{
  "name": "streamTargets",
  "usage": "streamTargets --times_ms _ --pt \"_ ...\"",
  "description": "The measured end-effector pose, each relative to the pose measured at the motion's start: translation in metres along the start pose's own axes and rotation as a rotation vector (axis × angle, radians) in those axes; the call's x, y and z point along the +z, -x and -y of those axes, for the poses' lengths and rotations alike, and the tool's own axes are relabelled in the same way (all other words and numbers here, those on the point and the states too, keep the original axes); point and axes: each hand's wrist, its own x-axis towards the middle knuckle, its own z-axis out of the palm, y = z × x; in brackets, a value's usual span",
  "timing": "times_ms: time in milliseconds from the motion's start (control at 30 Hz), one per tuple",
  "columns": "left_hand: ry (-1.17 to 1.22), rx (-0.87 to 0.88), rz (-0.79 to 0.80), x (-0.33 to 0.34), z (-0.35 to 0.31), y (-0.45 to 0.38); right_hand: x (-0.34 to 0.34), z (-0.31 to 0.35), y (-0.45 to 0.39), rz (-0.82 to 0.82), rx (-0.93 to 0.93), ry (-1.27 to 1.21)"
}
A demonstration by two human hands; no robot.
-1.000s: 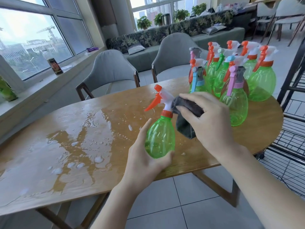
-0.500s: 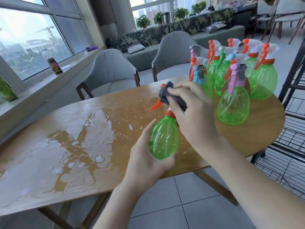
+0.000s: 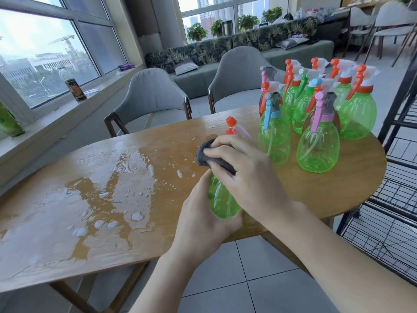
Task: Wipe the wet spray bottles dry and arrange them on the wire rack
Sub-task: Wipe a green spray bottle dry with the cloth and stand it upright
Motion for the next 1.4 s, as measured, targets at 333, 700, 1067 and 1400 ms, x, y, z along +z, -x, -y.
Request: streamTargets --times_ms 333,700,1067,1400 --pt "0.052 0.003 -0.055 -0.001 0.006 0.005 -0.021 -0.027 -0.003 -0.05 0.202 0.088" --pt "0.058 0.007 -0.076 0.0 0.009 0.004 -0.034 -0.021 0.004 0.13 0.374 -0.066" --pt "0.109 -0.004 -0.106 0.004 -0.01 0.0 -0.107 -0.038 -0.001 0.011 0.795 -0.237" --pt "0.176 0.001 -0.084 0.023 -0.047 0.005 -0.118 -0.059 0.039 0.388 0.854 0.231"
